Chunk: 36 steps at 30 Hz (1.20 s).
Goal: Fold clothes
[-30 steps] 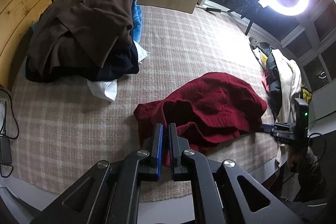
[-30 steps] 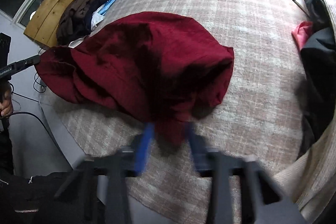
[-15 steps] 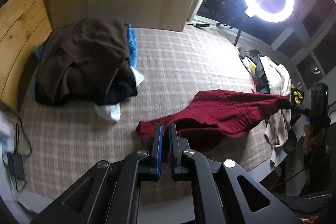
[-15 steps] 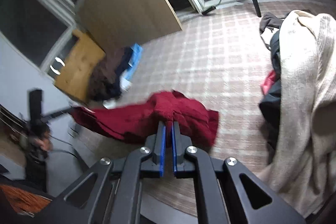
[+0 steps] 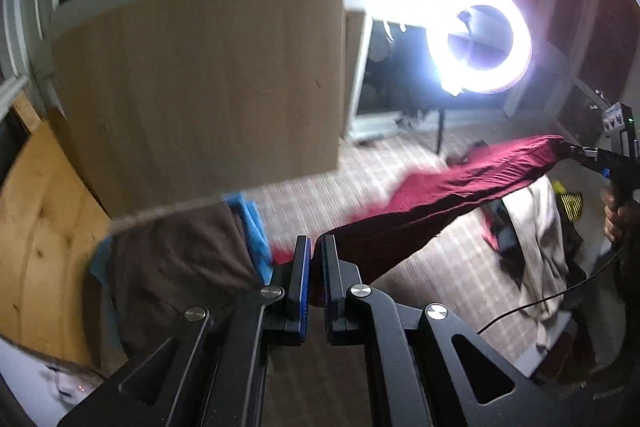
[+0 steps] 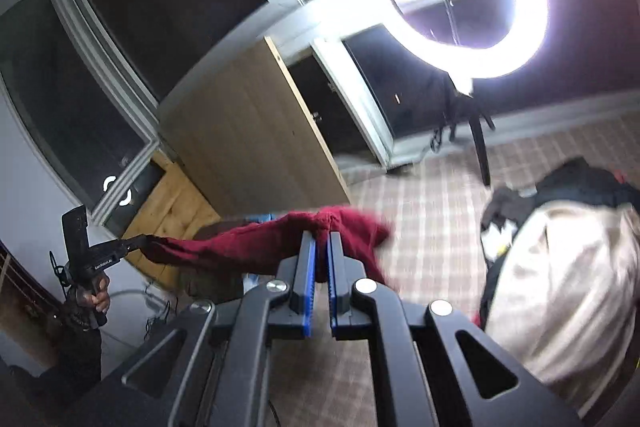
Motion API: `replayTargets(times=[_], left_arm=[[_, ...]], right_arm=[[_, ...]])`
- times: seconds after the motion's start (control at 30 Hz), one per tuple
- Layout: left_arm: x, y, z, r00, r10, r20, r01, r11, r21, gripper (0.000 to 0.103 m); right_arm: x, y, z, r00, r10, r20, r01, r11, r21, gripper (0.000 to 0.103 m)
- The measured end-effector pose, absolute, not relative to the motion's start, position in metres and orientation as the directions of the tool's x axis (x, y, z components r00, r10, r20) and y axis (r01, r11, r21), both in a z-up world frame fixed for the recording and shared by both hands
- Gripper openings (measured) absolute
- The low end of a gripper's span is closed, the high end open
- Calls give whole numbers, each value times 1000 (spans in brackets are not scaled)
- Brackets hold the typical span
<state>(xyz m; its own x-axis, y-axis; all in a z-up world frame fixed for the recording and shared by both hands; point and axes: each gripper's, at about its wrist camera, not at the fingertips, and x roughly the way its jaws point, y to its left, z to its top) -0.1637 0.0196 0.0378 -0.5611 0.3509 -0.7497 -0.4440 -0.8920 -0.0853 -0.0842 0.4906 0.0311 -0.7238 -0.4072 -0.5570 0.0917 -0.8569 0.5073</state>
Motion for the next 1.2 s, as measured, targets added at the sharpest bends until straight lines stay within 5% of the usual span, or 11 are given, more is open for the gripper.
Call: replayTargets(times=[0.37, 0.53, 0.6, 0.63, 1.0, 1.1, 1.2], left_arm=[[-116, 18, -198, -83, 327, -941, -399, -876, -269, 6], [-97, 6, -179, -115, 287, -951, -421, -881, -215, 12], [-96, 1, -165, -155, 251, -955, -433, -887, -163, 11], [-99, 4, -159, -169, 254, -952, -432, -888, -160, 11], [-108, 119, -145, -119, 452, -884, -578, -755, -309, 11], [-104, 163, -150, -86, 468, -880, -618, -718, -321, 11], [-110, 206, -159, -86, 458, -885, -628, -714, -309, 11]], right_arm=[[-18, 461, -190, -351, -340, -872, -175, -891, 418, 8], [-15, 453, -159, -365, -277, -889, -101, -937, 333, 19], [-24, 459, -134, -425, -261, -867, -78, -943, 322, 46], [-34, 461, -123, -448, -251, -858, -62, -949, 310, 47], [-153, 457, -145, -431, -147, -890, 144, -985, 93, 47], [-168, 458, -157, -403, -142, -904, 220, -974, 55, 32], [-184, 459, -170, -374, -134, -918, 295, -955, 19, 31]])
